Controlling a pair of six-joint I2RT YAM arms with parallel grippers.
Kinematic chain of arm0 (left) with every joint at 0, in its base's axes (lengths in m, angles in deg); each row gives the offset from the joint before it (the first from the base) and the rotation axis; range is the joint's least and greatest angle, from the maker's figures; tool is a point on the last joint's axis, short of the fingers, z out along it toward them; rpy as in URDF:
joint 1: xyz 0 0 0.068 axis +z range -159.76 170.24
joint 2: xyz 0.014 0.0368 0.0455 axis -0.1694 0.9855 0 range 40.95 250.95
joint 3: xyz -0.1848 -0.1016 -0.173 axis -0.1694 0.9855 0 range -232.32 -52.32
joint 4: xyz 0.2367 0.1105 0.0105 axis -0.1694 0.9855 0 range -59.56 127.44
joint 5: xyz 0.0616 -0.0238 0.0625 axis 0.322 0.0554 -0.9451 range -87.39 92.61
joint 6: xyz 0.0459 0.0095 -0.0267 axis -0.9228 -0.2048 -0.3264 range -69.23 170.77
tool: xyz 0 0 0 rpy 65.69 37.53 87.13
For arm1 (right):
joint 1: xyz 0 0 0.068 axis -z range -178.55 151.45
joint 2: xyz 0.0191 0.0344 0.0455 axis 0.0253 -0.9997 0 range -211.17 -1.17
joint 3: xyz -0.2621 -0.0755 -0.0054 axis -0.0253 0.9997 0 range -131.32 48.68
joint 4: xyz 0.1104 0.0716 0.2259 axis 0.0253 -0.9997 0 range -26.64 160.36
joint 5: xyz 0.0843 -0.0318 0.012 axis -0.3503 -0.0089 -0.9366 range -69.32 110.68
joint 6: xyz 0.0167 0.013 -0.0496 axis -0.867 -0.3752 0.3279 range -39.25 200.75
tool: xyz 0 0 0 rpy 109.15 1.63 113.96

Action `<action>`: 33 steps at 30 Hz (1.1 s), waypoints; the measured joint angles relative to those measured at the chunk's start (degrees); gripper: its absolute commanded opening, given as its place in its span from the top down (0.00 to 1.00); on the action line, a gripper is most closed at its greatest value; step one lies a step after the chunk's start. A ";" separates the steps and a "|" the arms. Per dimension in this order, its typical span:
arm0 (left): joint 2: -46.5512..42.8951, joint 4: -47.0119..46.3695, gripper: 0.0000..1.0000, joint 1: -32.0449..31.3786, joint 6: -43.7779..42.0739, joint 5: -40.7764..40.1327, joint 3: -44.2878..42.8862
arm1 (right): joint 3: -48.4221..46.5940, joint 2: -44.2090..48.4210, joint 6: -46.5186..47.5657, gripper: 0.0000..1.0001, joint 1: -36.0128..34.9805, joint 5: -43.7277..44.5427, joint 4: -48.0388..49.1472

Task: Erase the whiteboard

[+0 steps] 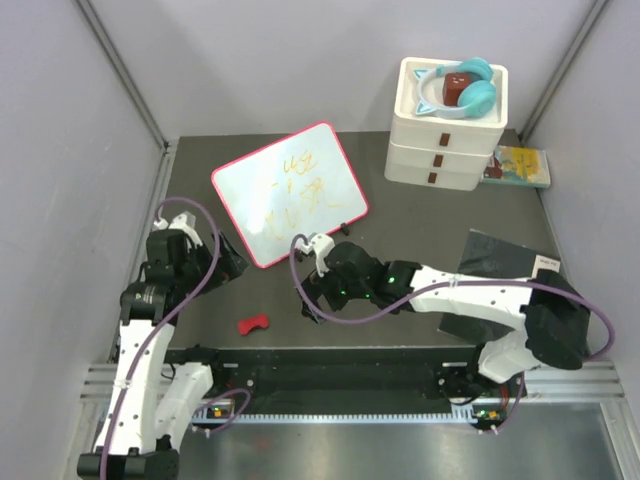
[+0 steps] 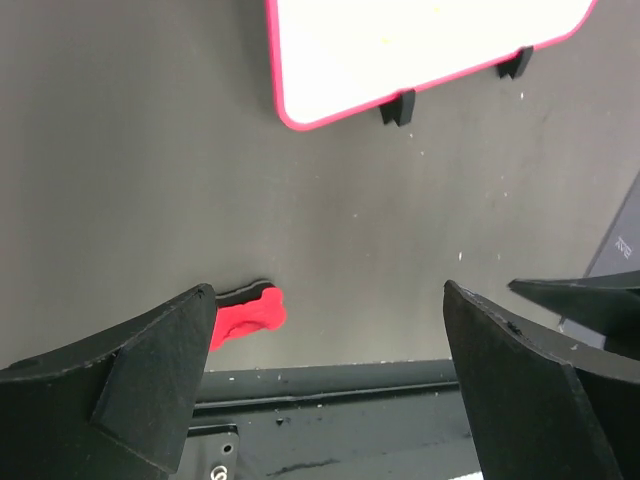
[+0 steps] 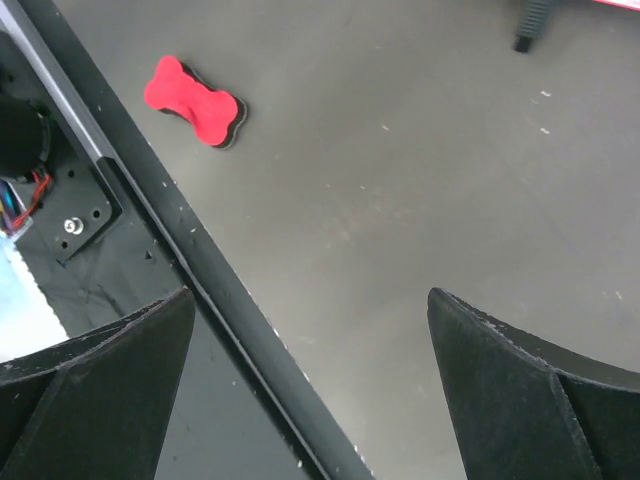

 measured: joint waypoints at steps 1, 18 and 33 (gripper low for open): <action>-0.20 0.20 0.01 0.00 0.24 -0.57 -0.28 | -0.68 -1.07 0.59 0.01 -0.37 -0.02 -0.04; 13.53 6.01 0.01 7.26 1.86 -3.82 -9.60 | -21.11 -26.32 18.03 0.11 -3.72 -9.27 5.16; 14.60 6.03 0.01 13.88 0.68 -1.16 -7.17 | -28.74 -37.88 19.34 0.40 -7.87 -14.27 8.37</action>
